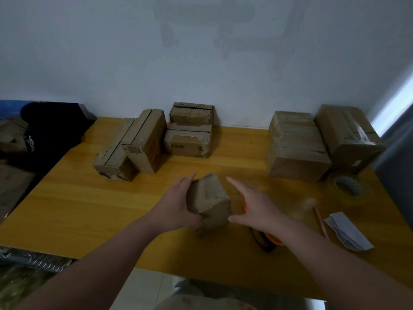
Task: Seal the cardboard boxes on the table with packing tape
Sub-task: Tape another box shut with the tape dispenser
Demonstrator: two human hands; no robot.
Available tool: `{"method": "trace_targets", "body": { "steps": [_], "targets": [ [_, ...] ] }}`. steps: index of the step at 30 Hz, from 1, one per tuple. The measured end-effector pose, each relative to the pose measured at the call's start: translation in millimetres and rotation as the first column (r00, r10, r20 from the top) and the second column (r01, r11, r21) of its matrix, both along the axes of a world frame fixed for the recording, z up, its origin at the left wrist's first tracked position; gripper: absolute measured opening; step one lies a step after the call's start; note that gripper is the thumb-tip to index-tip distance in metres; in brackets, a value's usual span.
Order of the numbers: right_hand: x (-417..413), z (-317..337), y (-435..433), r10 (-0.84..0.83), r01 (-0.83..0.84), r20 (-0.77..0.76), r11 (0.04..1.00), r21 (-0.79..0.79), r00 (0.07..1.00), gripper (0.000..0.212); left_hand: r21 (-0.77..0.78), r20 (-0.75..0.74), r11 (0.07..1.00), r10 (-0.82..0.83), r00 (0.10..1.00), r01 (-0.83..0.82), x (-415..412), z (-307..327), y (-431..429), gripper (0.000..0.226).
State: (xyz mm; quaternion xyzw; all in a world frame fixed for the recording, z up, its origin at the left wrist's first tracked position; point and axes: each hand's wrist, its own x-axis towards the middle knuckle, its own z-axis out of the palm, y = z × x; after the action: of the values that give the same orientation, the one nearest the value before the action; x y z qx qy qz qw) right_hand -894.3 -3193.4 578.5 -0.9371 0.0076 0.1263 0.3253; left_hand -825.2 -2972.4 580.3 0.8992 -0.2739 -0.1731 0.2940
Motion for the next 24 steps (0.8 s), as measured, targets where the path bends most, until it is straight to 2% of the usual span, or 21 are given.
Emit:
{"method": "trace_targets", "body": {
  "steps": [2, 4, 7, 11, 14, 16, 24],
  "targets": [
    [16, 6, 0, 0.008, -0.002, -0.046, 0.993, 0.120, 0.999, 0.119, -0.112, -0.062, 0.994, -0.007, 0.998, 0.000, 11, 12, 1, 0.107],
    [33, 16, -1, 0.031, -0.017, -0.065, 0.979, 0.204, 0.997, 0.127, -0.226, -0.148, 0.974, -0.023, 0.989, -0.011, 23, 22, 2, 0.102],
    [59, 28, -3, 0.043, -0.039, -0.019, 0.987, 0.158, 0.999, 0.128, -0.259, -0.190, 0.966, -0.034, 0.981, -0.017, 45, 30, 2, 0.102],
    [99, 41, -17, -0.020, 0.034, 0.141, 0.995, -0.098, 0.990, 0.125, -0.053, 0.012, 0.997, 0.052, 0.999, -0.051, 88, 28, -2, 0.102],
    [135, 47, -41, -0.002, 0.080, 0.221, 0.935, -0.347, 0.975, 0.120, 0.098, 0.122, 0.984, 0.136, 0.983, -0.148, 126, 22, -5, 0.083],
    [161, 45, -57, 0.005, 0.106, 0.236, 0.882, -0.460, 0.972, 0.118, 0.176, 0.146, 0.969, 0.147, 0.978, -0.172, 153, 15, -7, 0.075],
    [258, 6, -108, -0.048, 0.150, 0.176, 0.760, -0.632, 0.983, 0.116, 0.343, 0.164, 0.925, 0.114, 0.980, -0.165, 239, -13, -18, 0.071]
  ]
}}
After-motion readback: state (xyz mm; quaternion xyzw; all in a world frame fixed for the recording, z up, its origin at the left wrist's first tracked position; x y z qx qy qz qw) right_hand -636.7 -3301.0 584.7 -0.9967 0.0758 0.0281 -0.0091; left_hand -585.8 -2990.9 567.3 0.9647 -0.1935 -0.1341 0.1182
